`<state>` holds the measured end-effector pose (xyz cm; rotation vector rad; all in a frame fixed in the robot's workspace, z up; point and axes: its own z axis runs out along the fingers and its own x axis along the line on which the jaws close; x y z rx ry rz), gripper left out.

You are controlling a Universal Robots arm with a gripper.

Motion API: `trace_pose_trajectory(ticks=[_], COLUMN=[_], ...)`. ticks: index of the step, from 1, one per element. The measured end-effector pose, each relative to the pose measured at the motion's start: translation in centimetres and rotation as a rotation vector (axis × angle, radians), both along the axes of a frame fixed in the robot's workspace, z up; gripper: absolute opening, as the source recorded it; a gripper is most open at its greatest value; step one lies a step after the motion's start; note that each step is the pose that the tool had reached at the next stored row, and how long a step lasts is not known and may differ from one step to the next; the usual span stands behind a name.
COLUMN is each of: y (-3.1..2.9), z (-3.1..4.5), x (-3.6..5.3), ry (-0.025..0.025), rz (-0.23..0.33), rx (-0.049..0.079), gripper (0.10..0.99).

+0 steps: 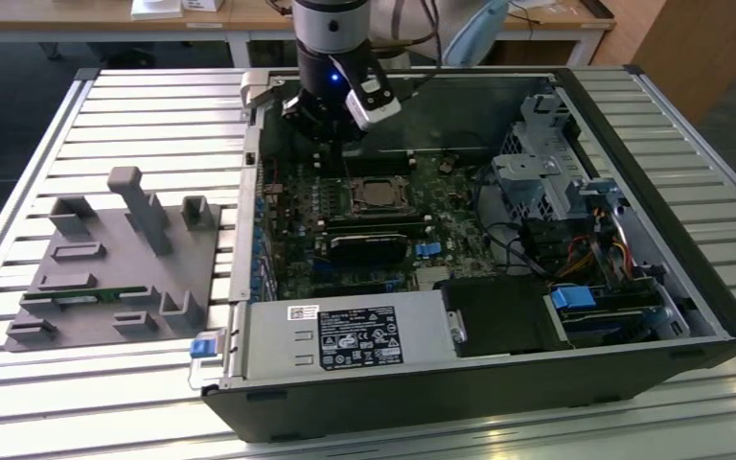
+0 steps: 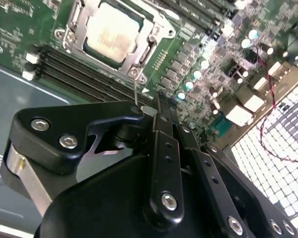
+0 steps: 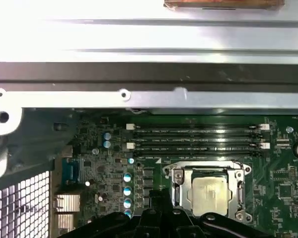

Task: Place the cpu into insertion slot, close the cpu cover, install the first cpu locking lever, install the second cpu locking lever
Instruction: 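Install the first cpu locking lever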

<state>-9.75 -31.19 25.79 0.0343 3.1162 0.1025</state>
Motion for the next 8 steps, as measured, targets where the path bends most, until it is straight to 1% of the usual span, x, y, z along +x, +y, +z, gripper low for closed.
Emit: trace_pose_trajectory(ticks=[3, 5, 8], y=[0.55, 1.04, 1.54], z=[-0.09, -0.16, -0.24], x=[-0.18, -0.22, -0.26], ry=[0.0000, 0.0000, 0.0001], rz=[0.000, 0.000, 0.000], rx=[0.000, 0.000, 0.000], gripper=[0.106, 0.106, 0.106])
